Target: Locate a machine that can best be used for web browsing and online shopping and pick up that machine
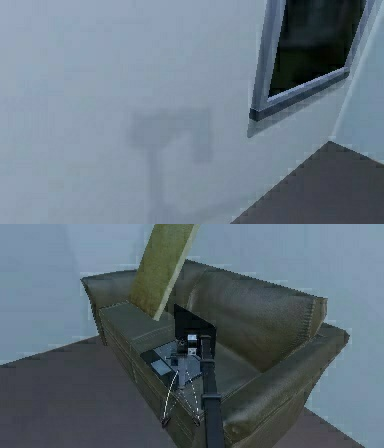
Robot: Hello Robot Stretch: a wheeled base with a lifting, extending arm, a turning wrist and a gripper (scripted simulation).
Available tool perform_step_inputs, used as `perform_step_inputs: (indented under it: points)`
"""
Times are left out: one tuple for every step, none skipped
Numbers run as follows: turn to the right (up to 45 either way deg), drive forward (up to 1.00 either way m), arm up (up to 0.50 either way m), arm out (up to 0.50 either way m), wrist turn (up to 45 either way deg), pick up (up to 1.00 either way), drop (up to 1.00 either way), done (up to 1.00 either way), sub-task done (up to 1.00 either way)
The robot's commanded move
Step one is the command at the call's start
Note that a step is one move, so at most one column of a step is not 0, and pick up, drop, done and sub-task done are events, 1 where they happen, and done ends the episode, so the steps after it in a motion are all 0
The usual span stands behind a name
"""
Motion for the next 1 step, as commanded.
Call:
perform_step_inputs:
  points:
    - [0.0, 0.00, 0.00, 0.00, 45.0, 0.00, 0.00, 0.00, 0.00]
